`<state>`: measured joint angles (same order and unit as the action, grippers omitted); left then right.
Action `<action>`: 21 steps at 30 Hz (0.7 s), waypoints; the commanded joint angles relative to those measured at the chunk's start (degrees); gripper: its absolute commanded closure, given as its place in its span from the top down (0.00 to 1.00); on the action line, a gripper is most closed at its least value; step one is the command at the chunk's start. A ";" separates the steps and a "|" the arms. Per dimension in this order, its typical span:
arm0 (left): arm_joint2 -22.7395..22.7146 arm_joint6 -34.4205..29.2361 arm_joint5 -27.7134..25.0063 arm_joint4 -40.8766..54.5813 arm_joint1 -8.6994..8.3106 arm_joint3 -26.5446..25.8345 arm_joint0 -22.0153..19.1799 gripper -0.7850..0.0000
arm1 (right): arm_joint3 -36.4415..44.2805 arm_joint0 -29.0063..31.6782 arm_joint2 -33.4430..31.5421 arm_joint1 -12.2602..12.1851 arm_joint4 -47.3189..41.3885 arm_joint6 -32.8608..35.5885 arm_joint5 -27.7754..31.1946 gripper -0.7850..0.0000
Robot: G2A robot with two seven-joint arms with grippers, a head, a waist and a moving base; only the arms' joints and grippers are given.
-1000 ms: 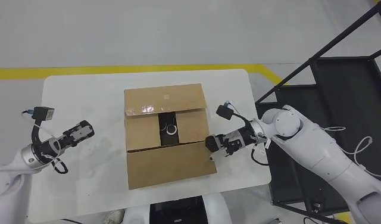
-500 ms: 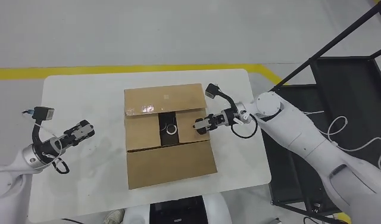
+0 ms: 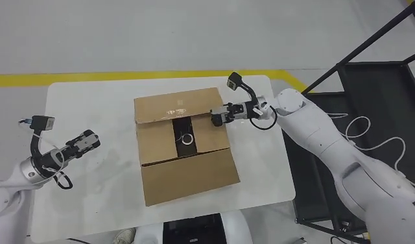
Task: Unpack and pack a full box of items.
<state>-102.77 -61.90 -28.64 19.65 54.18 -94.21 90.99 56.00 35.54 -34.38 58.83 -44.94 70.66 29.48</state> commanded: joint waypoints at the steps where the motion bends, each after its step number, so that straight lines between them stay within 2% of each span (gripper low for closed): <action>1: 0.22 0.22 0.13 -0.15 -0.03 0.03 -0.03 1.00 | 0.13 -0.48 -0.87 0.30 -0.34 0.52 2.11 1.00; 11: 0.30 0.73 0.51 -0.57 -0.27 -0.18 -0.03 1.00 | -0.91 -3.98 -2.35 3.38 -0.01 -7.02 5.09 1.00; 21: -0.82 1.00 0.92 0.18 -0.55 -0.19 0.90 1.00 | -9.35 -10.06 0.80 8.33 13.99 -23.89 5.43 1.00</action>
<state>-103.59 -60.88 -27.82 19.69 53.66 -94.43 91.80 47.75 25.99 -33.89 66.66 -33.10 49.10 34.68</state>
